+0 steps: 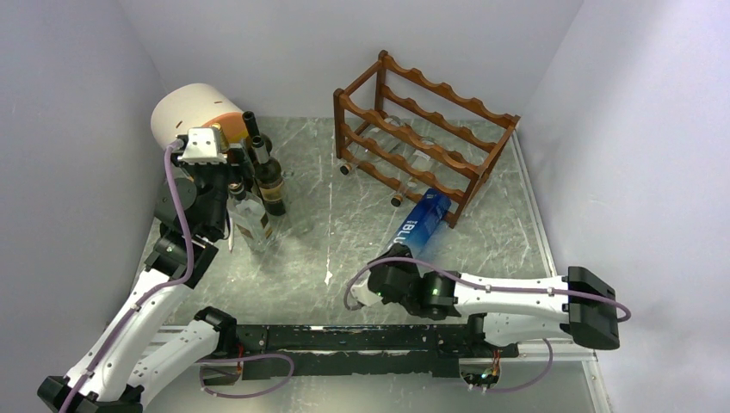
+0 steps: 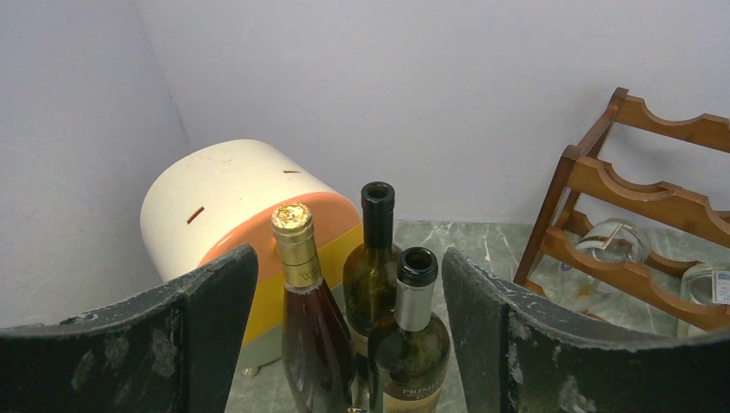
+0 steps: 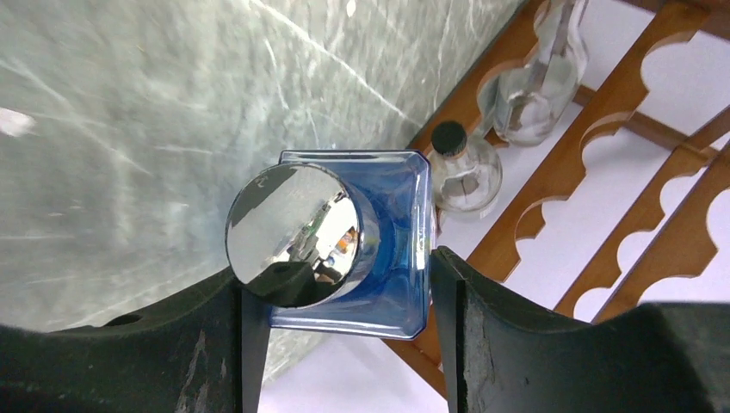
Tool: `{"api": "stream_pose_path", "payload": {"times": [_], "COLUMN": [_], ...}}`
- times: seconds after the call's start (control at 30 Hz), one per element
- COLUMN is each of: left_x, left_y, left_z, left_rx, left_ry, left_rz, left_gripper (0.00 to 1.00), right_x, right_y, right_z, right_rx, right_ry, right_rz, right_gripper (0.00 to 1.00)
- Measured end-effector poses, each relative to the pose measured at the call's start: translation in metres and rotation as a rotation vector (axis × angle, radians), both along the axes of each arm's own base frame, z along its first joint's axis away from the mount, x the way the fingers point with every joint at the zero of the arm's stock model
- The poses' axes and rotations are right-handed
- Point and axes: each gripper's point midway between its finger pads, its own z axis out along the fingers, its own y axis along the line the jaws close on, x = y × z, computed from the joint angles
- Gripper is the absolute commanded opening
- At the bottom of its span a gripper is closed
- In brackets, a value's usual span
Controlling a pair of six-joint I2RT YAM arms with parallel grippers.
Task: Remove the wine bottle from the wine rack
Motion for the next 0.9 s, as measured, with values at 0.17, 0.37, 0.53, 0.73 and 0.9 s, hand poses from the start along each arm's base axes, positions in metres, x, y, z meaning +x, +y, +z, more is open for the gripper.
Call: {"api": "stream_pose_path", "payload": {"times": [0.17,0.37,0.53,0.73,0.9], "left_x": [0.001,0.001,0.001,0.0,-0.002], "left_y": [0.001,0.001,0.001,0.003,0.005], "left_z": [0.0,0.0,0.0,0.001,0.002], "left_rx": [0.003,0.004,0.004,0.006,0.012], "left_ry": [0.002,0.001,0.0,-0.002,-0.005], "left_rz": [0.005,0.008,0.008,0.017,0.023], "left_gripper": [0.82,0.82,0.82,0.82,0.82], "right_x": [-0.031,-0.059,-0.073,-0.086,-0.101], "right_y": [0.024,0.051,0.073,0.102,0.121], "right_z": [0.009,0.026,0.055,0.094,0.124], "right_rx": [0.03,0.063,0.195,0.419,0.624], "right_ry": [0.033,0.046,0.081,0.201,0.322], "right_rz": [0.025,0.029,-0.008,-0.063,-0.069], "right_gripper": [0.05,0.0,0.0,0.0,0.0]}}
